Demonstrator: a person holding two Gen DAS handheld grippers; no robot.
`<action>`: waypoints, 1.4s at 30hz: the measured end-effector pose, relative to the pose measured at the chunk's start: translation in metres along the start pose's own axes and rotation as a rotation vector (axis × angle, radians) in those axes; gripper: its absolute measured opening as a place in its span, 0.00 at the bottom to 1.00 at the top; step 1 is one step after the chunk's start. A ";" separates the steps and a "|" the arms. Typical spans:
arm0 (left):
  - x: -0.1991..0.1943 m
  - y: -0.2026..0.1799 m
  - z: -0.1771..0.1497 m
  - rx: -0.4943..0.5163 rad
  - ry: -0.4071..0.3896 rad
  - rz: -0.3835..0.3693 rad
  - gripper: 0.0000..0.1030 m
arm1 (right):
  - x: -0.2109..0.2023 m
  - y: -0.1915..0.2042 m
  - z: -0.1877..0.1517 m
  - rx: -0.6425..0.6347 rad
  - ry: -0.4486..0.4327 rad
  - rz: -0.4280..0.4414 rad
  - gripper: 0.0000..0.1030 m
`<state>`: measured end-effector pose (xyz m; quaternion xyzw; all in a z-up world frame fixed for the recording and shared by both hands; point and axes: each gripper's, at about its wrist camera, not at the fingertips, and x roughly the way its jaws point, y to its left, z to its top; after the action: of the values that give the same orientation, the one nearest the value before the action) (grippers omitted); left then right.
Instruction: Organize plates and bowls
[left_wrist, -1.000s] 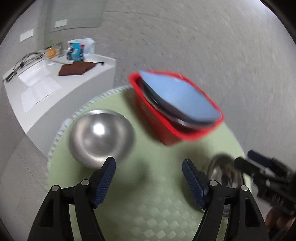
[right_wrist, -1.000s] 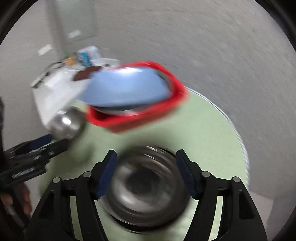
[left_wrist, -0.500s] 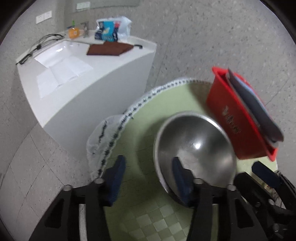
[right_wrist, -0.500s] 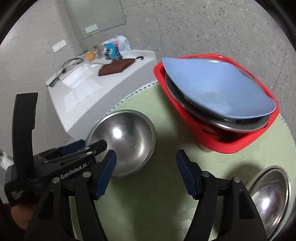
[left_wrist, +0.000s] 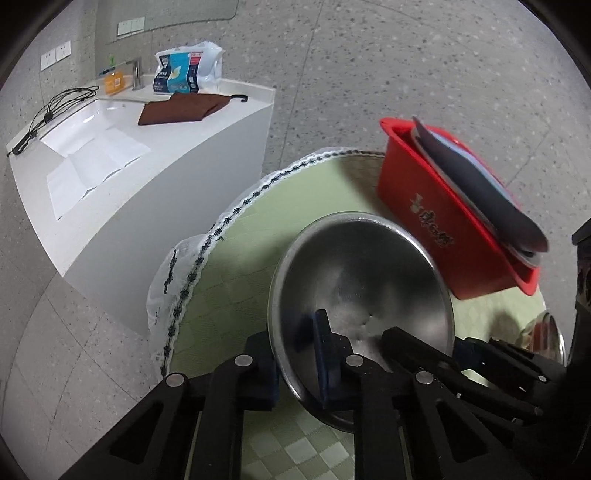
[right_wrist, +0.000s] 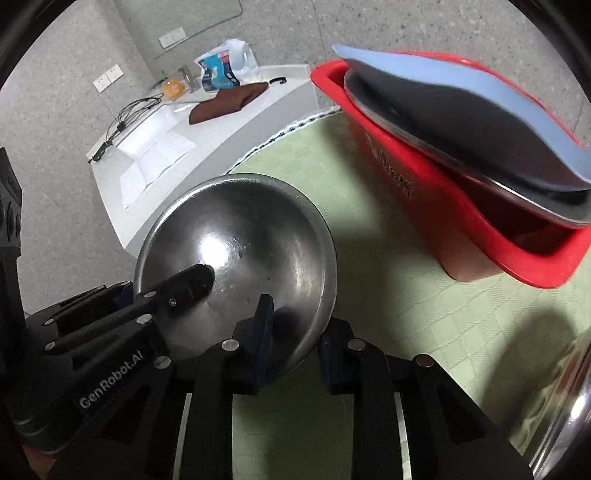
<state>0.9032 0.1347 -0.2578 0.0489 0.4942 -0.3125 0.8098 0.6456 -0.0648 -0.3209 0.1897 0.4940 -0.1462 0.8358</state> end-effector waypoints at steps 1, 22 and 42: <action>-0.006 -0.001 -0.003 -0.006 -0.001 -0.004 0.12 | -0.003 0.000 -0.001 -0.001 -0.005 0.008 0.20; -0.113 -0.188 -0.082 0.170 -0.103 -0.158 0.13 | -0.187 -0.125 -0.061 0.030 -0.169 -0.056 0.20; -0.067 -0.240 -0.097 0.120 -0.007 -0.025 0.30 | -0.155 -0.184 -0.074 0.043 -0.050 0.003 0.23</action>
<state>0.6744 0.0110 -0.1958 0.0899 0.4724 -0.3518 0.8031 0.4361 -0.1847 -0.2492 0.2044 0.4696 -0.1603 0.8438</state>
